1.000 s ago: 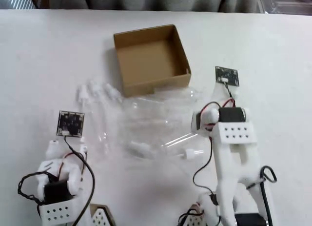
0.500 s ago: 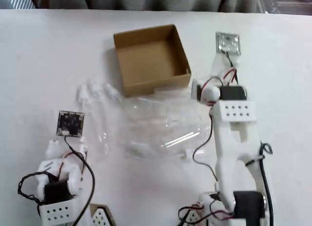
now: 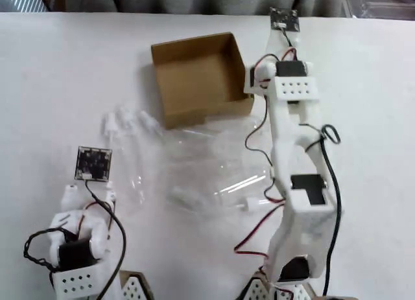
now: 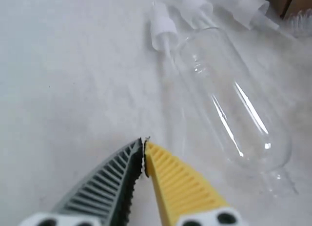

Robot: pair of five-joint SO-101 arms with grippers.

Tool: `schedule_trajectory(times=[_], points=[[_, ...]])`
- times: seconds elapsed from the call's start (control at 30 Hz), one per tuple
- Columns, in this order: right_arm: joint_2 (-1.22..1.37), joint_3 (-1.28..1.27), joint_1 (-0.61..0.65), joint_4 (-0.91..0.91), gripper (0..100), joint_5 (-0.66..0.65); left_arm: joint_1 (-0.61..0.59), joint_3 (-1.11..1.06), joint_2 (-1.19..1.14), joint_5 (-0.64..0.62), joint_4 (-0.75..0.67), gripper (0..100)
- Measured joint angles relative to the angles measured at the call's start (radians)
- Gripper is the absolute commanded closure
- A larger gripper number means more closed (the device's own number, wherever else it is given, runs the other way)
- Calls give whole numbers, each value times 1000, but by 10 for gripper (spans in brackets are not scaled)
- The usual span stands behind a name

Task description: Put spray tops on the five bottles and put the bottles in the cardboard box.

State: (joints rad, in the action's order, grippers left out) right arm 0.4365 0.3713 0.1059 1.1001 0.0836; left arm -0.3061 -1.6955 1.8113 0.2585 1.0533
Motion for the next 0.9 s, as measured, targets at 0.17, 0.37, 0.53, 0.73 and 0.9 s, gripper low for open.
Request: schedule_trajectory(times=[0.17, 0.37, 0.53, 0.73, 0.9], points=[[198, 222, 37, 81, 879, 0, 0, 0, 0, 0, 0, 980], [381, 457, 60, 152, 882, -2, 0, 0, 0, 0, 0, 980], [454, 605, 60, 183, 882, -2, 0, 0, 0, 0, 0, 980], [489, 700, 48, 224, 882, -2, 0, 0, 0, 0, 0, 980], [568, 707, 52, 224, 883, -2, 0, 0, 0, 0, 0, 980]])
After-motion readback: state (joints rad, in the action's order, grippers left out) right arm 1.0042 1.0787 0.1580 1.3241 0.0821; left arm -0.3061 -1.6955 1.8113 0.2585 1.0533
